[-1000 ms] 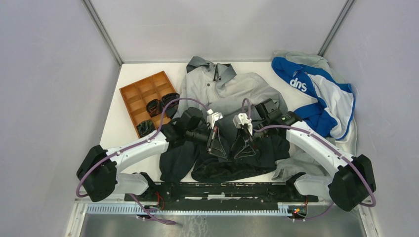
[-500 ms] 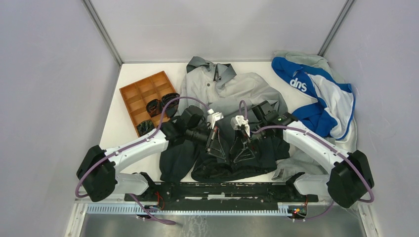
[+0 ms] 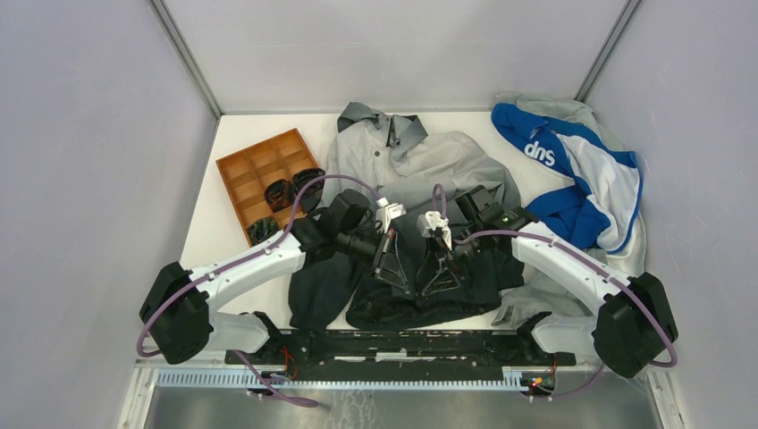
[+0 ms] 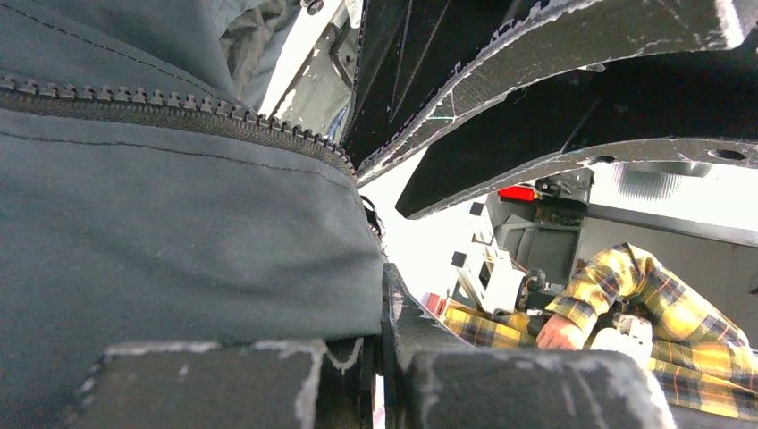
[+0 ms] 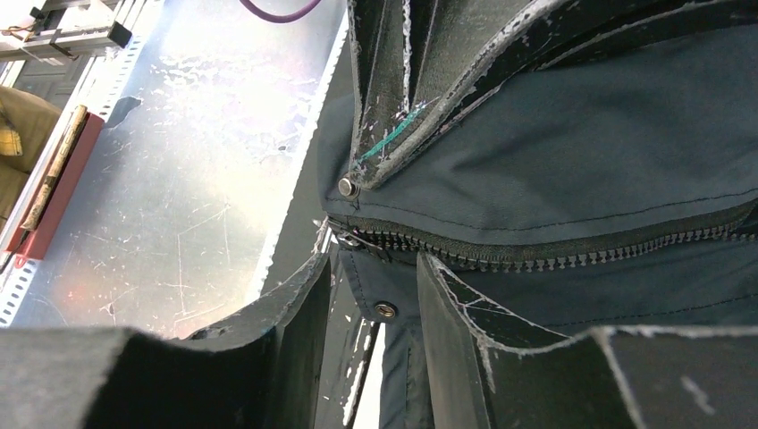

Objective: Zip up the jacket
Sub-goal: Zip the zipper on the jacket.

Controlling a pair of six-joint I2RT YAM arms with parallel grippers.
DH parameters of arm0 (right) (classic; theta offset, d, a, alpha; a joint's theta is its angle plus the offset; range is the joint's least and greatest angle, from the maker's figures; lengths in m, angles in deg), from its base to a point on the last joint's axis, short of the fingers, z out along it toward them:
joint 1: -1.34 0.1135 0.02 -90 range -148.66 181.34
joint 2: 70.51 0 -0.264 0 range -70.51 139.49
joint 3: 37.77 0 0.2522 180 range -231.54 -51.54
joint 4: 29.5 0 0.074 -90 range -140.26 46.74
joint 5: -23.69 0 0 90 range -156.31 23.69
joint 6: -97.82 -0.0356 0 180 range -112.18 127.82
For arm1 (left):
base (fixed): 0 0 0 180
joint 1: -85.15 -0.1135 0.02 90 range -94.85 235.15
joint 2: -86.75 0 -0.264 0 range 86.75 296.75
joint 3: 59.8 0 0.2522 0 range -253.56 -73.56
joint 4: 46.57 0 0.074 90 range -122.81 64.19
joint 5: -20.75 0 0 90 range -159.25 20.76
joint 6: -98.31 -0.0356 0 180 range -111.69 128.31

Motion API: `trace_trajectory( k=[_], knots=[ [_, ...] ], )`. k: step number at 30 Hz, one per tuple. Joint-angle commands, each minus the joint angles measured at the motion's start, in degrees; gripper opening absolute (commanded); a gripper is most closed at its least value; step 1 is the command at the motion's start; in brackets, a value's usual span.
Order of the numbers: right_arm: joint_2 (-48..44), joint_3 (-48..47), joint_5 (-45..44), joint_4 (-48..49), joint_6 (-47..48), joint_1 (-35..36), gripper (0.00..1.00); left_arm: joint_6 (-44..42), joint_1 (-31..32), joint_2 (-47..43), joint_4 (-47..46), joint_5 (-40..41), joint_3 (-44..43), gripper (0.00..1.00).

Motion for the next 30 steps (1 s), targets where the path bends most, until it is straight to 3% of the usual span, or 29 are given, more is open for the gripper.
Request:
trace_trajectory(
  k=[1, 21, 30],
  knots=[
    [-1.9, 1.3, 0.6, 2.8, -1.8, 0.3, 0.45, -2.7, 0.7, 0.4, 0.7, -3.4, -2.9, 0.02],
    [-4.0, 3.0, 0.7, 4.1, -1.9, 1.6, 0.29, -2.9, 1.4, 1.0, 1.6, -3.2, -3.5, 0.02],
    [-4.7, 3.1, -0.2, 1.7, 1.0, 1.9, 0.28, -2.9, 1.3, 1.0, 1.7, -3.0, -3.4, 0.02]
  ],
)
